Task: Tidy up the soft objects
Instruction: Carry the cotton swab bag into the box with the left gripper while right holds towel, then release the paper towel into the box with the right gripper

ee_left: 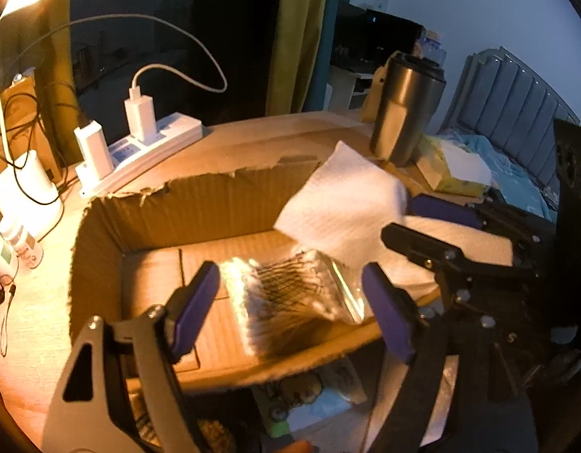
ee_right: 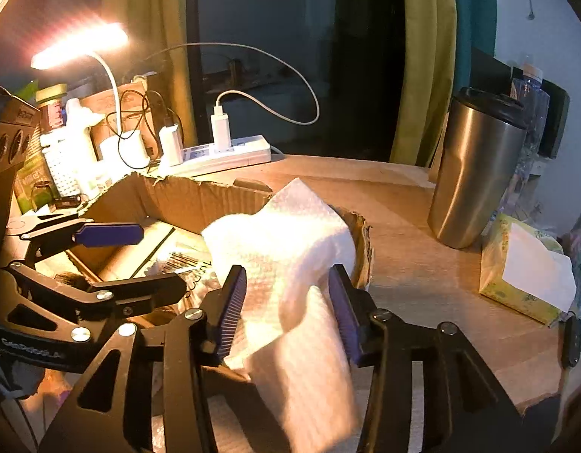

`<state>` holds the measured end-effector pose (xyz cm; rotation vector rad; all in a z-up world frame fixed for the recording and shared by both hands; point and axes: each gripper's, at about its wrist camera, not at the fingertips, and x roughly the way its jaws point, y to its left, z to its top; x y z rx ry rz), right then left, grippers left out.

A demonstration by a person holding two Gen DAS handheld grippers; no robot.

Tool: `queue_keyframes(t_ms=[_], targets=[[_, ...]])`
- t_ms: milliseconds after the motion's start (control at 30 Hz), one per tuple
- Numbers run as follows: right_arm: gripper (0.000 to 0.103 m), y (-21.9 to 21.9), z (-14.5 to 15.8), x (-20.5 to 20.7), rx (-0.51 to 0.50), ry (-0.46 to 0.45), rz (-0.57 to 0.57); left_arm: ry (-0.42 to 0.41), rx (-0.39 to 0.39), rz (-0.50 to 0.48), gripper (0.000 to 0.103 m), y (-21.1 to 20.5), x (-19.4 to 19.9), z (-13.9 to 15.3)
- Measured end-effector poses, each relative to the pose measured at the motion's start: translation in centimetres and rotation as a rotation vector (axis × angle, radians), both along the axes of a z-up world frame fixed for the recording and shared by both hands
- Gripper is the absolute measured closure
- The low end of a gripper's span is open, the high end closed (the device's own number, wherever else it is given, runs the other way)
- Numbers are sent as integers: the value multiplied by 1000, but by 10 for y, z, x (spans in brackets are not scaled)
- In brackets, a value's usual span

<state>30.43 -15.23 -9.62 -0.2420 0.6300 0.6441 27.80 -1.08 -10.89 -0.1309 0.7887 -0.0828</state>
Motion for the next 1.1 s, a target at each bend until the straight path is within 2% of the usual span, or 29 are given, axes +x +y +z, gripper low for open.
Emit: queue_keyframes(t_ms=[367,600,733,1100], targets=[[54,-18,18,-31,31,-59,-18,-107,-7,24,23,8,-46,25],[53,-23,28,-56,50,-84,-7,-186,17,50,23,9,-76,40],[44,-23,31,-71,49,-98,10,-205,14,61,23,8,-87,44],[41,-27,18,-94,52,-66,25,-203,8,68,22,1,-114,41]])
